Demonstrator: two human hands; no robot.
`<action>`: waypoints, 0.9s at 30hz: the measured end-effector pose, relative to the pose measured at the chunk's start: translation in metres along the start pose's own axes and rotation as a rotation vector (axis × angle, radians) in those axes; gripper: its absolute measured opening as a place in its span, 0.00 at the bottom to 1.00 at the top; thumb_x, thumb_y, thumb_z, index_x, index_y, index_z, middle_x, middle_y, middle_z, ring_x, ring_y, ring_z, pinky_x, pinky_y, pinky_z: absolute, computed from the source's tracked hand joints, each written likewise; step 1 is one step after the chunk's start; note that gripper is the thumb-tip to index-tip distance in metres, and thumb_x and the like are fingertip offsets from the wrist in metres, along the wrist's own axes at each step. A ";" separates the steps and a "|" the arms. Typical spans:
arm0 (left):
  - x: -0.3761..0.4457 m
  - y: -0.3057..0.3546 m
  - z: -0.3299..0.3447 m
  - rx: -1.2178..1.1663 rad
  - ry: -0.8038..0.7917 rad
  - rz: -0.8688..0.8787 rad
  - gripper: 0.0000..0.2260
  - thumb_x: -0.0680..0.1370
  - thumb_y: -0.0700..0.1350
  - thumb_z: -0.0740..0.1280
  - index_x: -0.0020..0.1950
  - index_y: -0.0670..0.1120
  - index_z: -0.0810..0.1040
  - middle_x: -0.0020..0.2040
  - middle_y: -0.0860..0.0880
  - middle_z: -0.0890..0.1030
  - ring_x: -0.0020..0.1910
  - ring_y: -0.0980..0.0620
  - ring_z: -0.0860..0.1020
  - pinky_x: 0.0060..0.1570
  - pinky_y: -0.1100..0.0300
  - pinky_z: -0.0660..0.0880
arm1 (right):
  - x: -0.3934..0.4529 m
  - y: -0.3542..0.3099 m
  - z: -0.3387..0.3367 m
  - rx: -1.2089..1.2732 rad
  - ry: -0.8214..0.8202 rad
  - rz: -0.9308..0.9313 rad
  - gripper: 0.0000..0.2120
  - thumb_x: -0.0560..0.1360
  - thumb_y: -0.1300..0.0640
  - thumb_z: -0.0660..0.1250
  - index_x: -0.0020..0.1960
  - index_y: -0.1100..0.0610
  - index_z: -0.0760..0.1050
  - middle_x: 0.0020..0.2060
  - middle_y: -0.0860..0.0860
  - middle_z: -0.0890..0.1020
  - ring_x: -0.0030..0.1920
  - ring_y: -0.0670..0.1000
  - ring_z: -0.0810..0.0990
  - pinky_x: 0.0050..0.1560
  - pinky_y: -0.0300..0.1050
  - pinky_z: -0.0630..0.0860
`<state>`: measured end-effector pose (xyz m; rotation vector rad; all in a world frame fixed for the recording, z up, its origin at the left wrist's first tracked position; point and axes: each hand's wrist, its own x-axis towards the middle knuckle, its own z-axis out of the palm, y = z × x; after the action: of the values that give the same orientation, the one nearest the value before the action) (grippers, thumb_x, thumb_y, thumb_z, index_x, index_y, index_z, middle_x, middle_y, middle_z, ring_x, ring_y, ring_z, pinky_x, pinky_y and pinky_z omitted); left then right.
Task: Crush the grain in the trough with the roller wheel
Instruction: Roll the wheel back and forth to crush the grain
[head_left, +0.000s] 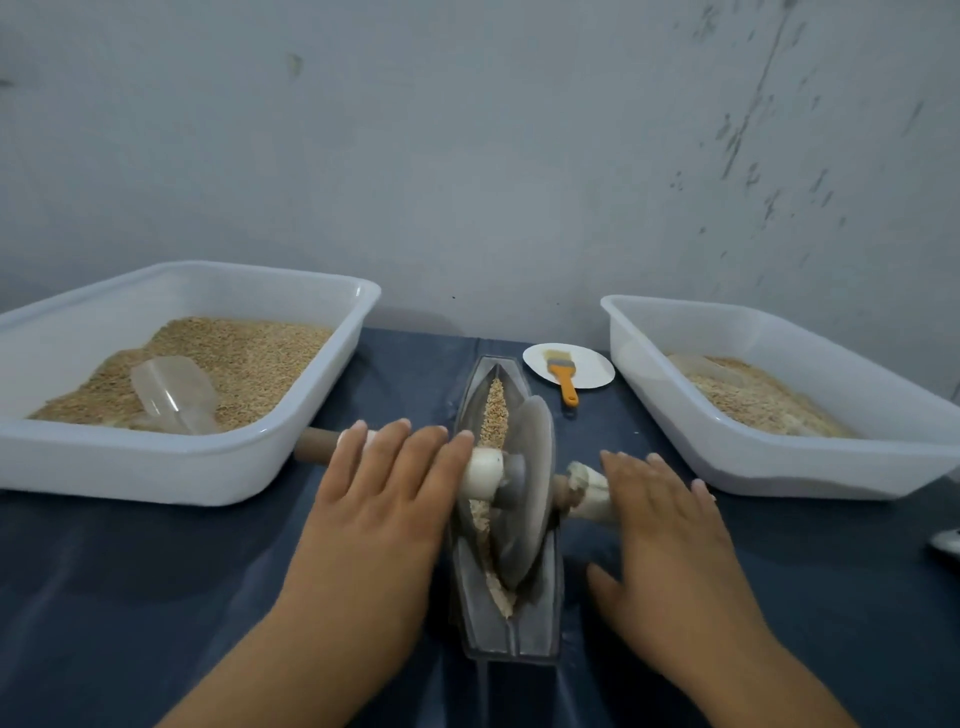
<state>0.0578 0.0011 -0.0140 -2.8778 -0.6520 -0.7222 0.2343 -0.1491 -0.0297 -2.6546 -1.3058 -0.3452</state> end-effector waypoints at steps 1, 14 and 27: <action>-0.009 -0.001 0.002 -0.006 0.049 0.015 0.30 0.67 0.41 0.59 0.71 0.44 0.72 0.66 0.46 0.75 0.66 0.40 0.72 0.69 0.42 0.58 | -0.008 -0.001 0.000 -0.008 -0.002 -0.008 0.46 0.73 0.41 0.64 0.78 0.46 0.35 0.79 0.44 0.46 0.78 0.49 0.38 0.75 0.50 0.33; 0.008 -0.014 0.010 0.019 -0.138 -0.104 0.43 0.71 0.41 0.69 0.79 0.50 0.47 0.76 0.50 0.57 0.76 0.47 0.56 0.75 0.46 0.50 | 0.026 -0.020 -0.017 -0.037 0.002 -0.050 0.43 0.77 0.42 0.61 0.79 0.50 0.36 0.79 0.47 0.42 0.78 0.51 0.35 0.76 0.58 0.33; 0.032 -0.019 0.008 0.077 -0.210 -0.098 0.41 0.77 0.44 0.63 0.78 0.51 0.36 0.78 0.53 0.44 0.77 0.49 0.42 0.75 0.50 0.39 | 0.040 -0.019 -0.021 0.011 -0.059 -0.035 0.42 0.76 0.47 0.64 0.80 0.46 0.40 0.78 0.47 0.51 0.79 0.51 0.43 0.77 0.58 0.39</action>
<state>0.0788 0.0322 -0.0061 -2.8914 -0.8306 -0.3971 0.2396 -0.1124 0.0021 -2.6547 -1.3683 -0.2648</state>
